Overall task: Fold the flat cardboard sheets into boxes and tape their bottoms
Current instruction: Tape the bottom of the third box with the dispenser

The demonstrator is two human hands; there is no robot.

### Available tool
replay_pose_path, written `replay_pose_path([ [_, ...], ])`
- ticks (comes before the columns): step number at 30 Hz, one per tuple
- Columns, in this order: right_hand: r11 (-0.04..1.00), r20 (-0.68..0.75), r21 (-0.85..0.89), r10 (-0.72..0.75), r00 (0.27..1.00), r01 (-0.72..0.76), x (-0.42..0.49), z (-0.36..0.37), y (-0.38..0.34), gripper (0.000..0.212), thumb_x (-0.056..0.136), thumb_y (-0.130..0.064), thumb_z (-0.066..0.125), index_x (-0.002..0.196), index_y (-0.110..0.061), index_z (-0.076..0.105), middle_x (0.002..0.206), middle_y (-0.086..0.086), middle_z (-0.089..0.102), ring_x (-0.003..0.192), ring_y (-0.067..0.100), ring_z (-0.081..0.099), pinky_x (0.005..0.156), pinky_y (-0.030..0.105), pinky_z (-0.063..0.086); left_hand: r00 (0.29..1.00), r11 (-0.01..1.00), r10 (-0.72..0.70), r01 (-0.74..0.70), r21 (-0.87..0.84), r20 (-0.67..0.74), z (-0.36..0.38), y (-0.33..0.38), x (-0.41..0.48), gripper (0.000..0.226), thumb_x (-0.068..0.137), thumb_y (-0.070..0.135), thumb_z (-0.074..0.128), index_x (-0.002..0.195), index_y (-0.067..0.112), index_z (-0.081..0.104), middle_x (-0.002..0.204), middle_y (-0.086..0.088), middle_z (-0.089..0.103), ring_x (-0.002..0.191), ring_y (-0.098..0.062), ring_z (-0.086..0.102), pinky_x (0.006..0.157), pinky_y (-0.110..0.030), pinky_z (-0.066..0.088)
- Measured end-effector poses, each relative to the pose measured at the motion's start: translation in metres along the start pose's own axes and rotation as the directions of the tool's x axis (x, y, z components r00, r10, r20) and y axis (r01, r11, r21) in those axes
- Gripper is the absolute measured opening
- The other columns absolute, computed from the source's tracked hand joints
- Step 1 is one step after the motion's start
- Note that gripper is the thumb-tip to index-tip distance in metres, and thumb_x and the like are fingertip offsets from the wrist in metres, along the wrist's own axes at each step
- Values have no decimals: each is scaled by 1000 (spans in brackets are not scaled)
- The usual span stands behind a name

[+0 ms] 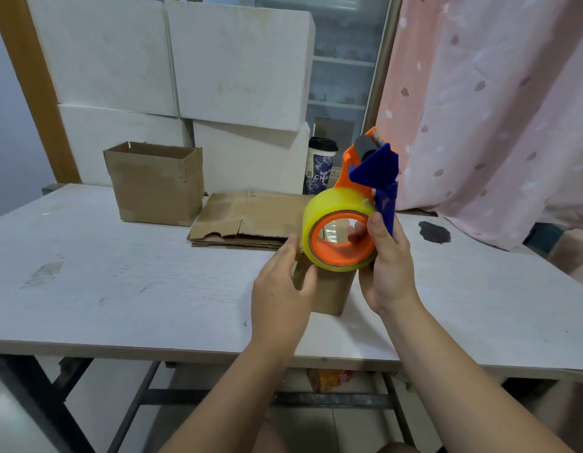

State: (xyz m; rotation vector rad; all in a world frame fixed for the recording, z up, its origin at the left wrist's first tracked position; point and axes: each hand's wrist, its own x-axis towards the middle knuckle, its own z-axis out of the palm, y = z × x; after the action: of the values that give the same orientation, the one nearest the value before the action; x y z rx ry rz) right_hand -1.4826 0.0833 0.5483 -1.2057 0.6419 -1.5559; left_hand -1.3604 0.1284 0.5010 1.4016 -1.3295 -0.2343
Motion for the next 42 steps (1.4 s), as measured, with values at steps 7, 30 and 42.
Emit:
replay_pose_path([
  [7, 999, 47, -53, 12, 999, -9, 6, -4, -4, 79, 53, -63, 82, 121, -34, 57, 121, -2, 64, 113, 22, 60, 90, 35, 53, 967, 956, 240, -221, 192, -84, 0, -8, 6, 36, 91, 3, 54, 126, 9, 59, 124, -7, 63, 119, -22, 56, 100, -25, 34],
  [30, 881, 410, -454, 74, 909, 133, 49, -55, -62, 59, 63, -41, 73, 120, -34, 60, 106, -7, 67, 76, 6, 61, 67, 25, 51, 756, 679, 648, -627, 382, 90, -13, -29, 23, 31, 73, -7, 72, 104, -8, 68, 105, -22, 68, 94, -33, 68, 62, -45, 59],
  [42, 922, 390, -360, 8, 921, 145, 42, -69, -60, 56, 61, -34, 74, 116, -32, 62, 108, -8, 68, 84, 9, 63, 64, 19, 52, 731, 628, 677, -638, 446, 93, -7, -28, 19, 28, 79, -1, 65, 106, -8, 67, 104, -24, 68, 90, -32, 69, 55, -42, 59],
])
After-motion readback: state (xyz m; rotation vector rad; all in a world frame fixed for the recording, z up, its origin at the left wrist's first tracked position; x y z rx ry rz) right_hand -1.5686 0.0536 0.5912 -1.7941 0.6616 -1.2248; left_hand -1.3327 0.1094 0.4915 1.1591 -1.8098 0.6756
